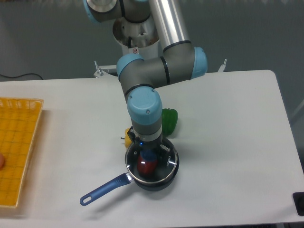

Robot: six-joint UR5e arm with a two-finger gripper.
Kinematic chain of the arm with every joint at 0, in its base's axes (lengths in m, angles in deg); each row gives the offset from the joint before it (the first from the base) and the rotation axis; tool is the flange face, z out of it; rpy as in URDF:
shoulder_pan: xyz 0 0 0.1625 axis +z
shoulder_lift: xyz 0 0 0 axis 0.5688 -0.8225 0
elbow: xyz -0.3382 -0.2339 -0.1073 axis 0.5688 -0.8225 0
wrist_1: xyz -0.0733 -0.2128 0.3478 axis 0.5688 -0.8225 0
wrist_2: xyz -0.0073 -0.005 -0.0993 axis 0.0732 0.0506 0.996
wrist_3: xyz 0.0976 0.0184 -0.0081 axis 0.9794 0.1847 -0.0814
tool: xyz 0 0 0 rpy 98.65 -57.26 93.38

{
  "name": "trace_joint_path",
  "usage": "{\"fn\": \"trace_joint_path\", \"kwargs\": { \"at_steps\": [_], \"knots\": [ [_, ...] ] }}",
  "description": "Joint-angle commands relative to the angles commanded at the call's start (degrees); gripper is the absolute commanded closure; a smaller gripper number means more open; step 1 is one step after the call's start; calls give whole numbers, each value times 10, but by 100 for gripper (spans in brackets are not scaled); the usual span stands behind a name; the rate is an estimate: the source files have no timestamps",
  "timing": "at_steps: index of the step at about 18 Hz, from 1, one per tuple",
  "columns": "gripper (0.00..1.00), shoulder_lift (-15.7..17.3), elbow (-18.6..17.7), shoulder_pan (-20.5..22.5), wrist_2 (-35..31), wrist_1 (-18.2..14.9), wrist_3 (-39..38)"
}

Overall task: Close the pot lid
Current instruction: 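Set the lid down onto the saucepan rim and hold it steady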

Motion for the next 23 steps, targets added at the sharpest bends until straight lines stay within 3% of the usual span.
{"fn": "trace_joint_path", "kwargs": {
  "at_steps": [23],
  "knots": [
    [56, -12, 14, 2, -1, 0, 4]
  ]
}}
